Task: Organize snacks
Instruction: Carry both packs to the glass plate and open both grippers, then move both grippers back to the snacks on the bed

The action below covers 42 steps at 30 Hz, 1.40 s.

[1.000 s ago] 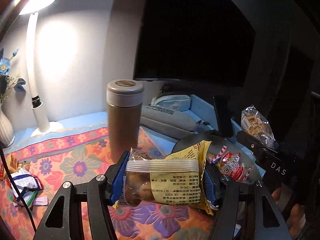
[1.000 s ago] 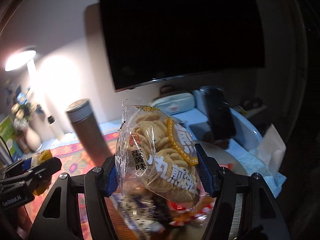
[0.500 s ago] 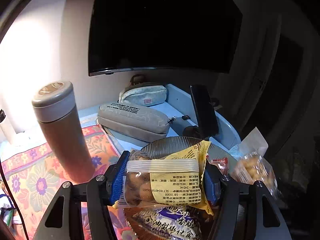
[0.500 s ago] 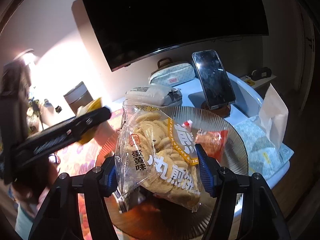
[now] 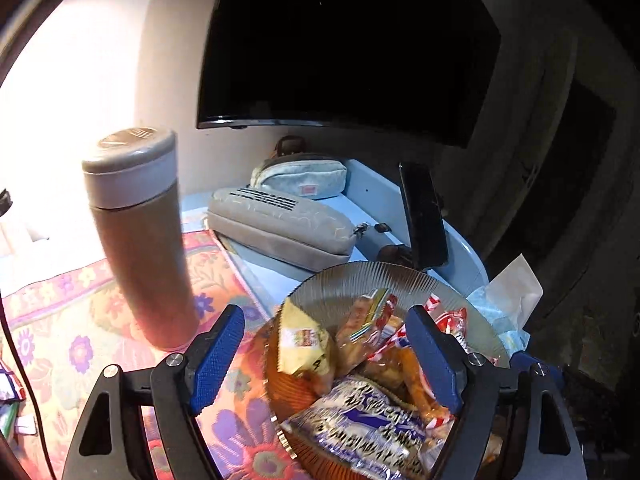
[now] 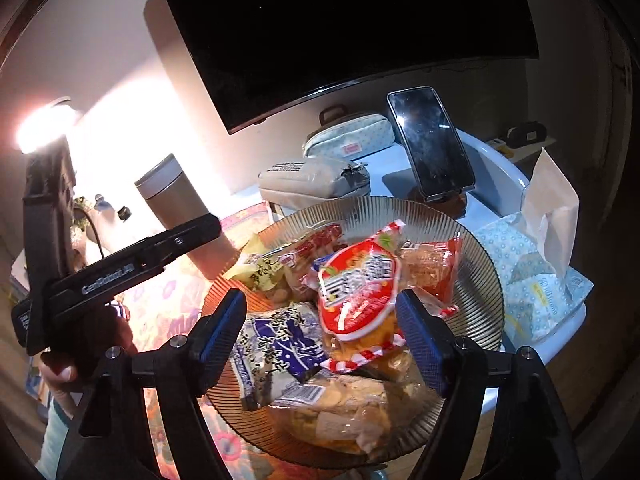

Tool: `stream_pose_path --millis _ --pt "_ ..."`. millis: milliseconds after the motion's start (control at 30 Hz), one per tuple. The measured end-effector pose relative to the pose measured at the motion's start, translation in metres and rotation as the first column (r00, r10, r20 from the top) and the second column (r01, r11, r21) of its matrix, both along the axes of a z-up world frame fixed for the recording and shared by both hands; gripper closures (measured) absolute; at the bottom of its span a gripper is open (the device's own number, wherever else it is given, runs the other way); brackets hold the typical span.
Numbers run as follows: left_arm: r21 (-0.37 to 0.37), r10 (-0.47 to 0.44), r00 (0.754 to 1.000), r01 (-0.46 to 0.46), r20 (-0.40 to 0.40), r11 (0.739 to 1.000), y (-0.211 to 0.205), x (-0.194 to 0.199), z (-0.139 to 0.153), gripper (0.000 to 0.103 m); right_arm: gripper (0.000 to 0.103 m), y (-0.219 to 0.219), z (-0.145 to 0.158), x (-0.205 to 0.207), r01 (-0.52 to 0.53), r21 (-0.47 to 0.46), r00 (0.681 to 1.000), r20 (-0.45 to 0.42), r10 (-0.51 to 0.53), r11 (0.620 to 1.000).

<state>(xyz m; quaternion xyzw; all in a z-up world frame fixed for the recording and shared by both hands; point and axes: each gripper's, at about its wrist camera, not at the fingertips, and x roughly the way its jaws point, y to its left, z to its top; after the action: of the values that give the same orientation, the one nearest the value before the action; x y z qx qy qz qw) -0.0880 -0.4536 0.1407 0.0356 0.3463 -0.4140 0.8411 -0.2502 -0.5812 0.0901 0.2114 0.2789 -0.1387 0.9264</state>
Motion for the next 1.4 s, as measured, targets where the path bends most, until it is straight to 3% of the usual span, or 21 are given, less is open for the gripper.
stream_pose_path --millis 433,833,1167,1400 --pt "-0.006 0.033 0.995 -0.032 0.098 0.999 0.061 -0.024 0.026 0.022 0.026 0.05 0.012 0.014 -0.083 -0.039 0.996 0.007 0.084 0.996" --pt "-0.062 0.196 0.976 -0.19 0.099 0.98 0.16 -0.015 0.042 0.022 0.026 0.118 0.021 0.038 -0.209 -0.093 0.978 -0.012 0.209 0.973" --pt "-0.09 0.387 0.916 -0.378 0.109 0.921 0.269 0.007 0.047 0.022 0.026 0.192 0.016 0.083 -0.372 -0.127 0.927 -0.087 0.364 0.919" --pt "-0.106 0.562 0.824 -0.554 0.069 0.826 0.361 0.041 0.034 0.022 0.022 0.239 0.005 0.132 -0.485 -0.106 0.871 -0.141 0.47 0.868"
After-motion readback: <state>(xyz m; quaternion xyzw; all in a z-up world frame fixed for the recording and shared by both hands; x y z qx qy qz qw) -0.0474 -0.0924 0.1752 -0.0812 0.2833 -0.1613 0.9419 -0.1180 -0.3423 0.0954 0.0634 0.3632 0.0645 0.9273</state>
